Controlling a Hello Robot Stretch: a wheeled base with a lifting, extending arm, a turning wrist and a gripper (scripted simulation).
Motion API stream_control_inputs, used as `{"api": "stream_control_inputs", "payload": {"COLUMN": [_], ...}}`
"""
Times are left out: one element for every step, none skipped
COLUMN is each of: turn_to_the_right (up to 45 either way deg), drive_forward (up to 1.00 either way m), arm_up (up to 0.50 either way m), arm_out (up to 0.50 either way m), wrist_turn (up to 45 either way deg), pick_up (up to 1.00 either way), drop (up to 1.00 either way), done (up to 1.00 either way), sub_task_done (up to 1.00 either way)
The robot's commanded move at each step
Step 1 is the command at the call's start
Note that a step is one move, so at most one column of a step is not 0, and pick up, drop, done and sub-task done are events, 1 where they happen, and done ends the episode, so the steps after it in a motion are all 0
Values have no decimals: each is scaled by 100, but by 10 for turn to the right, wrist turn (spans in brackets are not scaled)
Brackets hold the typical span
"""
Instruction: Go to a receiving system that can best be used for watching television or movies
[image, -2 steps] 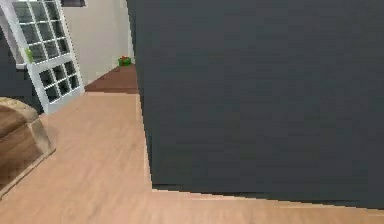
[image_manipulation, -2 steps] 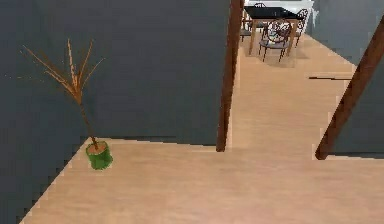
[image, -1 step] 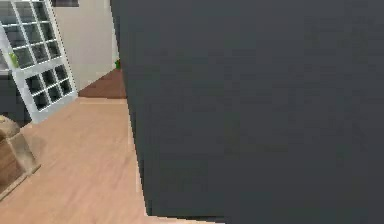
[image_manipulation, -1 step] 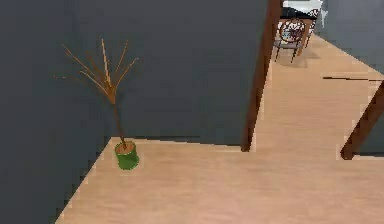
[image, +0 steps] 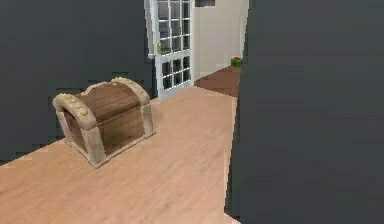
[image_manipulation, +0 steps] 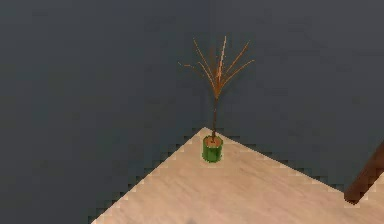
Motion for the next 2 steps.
{"api": "stream_control_inputs", "payload": {"turn_to_the_right": [0,90], "drive_forward": [5,0], "arm_up": [0,0], "arm_out": [0,0], "wrist_turn": [0,0], "pick_up": [0,0], "drop": [0,0], "done": [0,0], "sub_task_done": [0,0]}}
